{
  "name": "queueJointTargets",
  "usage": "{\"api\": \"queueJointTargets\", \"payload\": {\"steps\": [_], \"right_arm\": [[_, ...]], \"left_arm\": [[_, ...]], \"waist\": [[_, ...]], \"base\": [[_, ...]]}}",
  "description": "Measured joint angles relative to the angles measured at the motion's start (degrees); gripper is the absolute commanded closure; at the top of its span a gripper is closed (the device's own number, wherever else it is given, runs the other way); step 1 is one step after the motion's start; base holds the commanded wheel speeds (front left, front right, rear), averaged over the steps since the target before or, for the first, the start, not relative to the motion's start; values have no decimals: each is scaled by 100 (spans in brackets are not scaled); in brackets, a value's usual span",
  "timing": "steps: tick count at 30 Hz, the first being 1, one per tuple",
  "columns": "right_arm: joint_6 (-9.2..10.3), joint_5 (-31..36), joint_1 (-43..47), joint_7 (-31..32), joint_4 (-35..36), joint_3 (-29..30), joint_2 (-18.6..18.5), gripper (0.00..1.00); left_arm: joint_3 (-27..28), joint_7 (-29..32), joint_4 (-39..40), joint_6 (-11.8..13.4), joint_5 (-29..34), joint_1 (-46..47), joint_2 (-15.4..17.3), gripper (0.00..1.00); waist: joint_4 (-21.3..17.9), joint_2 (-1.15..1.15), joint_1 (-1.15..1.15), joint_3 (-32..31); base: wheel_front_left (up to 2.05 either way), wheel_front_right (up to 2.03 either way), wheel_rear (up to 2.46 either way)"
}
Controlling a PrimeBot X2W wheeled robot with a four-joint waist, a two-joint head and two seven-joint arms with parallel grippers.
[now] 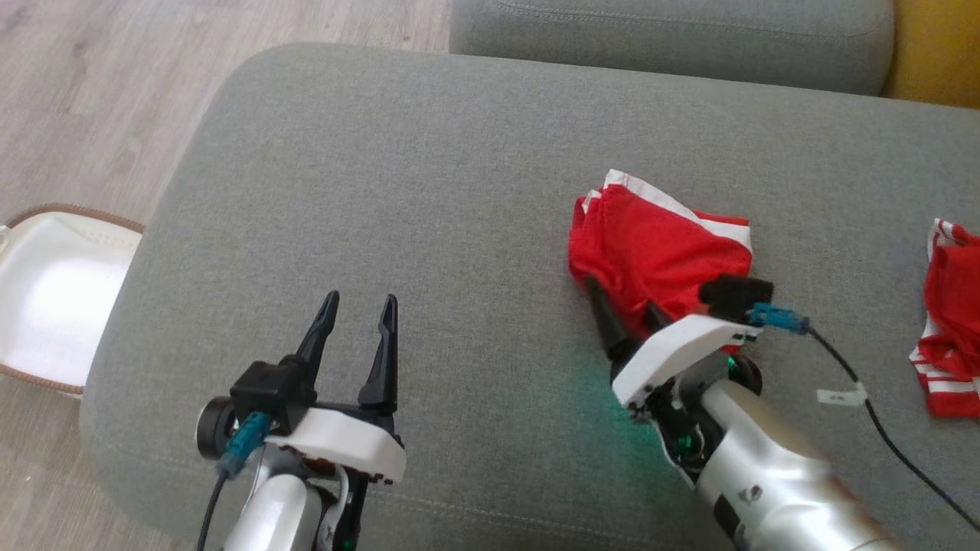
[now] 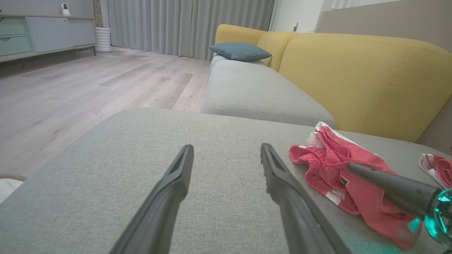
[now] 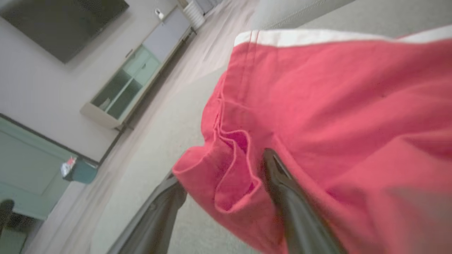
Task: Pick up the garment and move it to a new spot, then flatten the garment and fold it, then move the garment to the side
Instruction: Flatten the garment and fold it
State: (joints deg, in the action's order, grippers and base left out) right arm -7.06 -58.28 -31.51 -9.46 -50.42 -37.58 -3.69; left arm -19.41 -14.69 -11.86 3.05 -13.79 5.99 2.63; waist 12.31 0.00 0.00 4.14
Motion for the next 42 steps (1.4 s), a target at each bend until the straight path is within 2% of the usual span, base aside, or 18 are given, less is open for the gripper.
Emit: {"api": "queueJointTargets", "payload": {"steps": [7, 16, 20, 24, 30, 35, 39, 40, 42], "right_arm": [[0, 343, -130, 212, -360, -501, 0, 0], [0, 336, -194, 477, -546, -882, 1, 0], [0, 211, -201, 324, -427, -890, 1, 0], [0, 328, -316, -186, -382, -736, -8, 0], [0, 1046, -575, -463, -285, -70, -341, 0], [0, 2286, -447, -476, 466, 1405, -742, 0], [0, 3443, 300, -491, 1313, 2586, -664, 0], [0, 3443, 300, -491, 1313, 2586, -664, 0], [0, 3869, 839, -491, 1729, 3108, -460, 0]], "left_arm": [[-15, 0, 0, 8, -7, 17, 0, 0], [-15, 0, 10, 52, -65, 19, 0, 0], [8, 0, 13, 57, -65, 26, 0, 0], [70, 0, 47, 56, -64, 66, 0, 0], [186, 0, 182, 69, -102, 137, 1, 0], [245, 0, 287, 98, -101, 176, 1, 0], [300, -1, 355, 99, -101, 305, 0, 0], [300, -1, 355, 99, -101, 305, 0, 0], [331, -1, 367, 100, -101, 346, 0, 0]], "waist": [[17, 0, 0, 35], [-97, 0, 0, 69], [-224, 0, 0, 46], [-422, 0, 0, -32], [-718, 0, 0, -162], [-997, 0, 0, -201], [-1156, 0, 0, -189], [-1156, 0, 0, -189], [-1222, 0, 0, -179]], "base": [[0, 0, 0], [0, 0, 0], [0, 0, 0], [0, 0, 0], [0, 0, 0], [0, 0, 0], [0, 0, 0], [0, 0, 0], [0, 0, 0]]}}
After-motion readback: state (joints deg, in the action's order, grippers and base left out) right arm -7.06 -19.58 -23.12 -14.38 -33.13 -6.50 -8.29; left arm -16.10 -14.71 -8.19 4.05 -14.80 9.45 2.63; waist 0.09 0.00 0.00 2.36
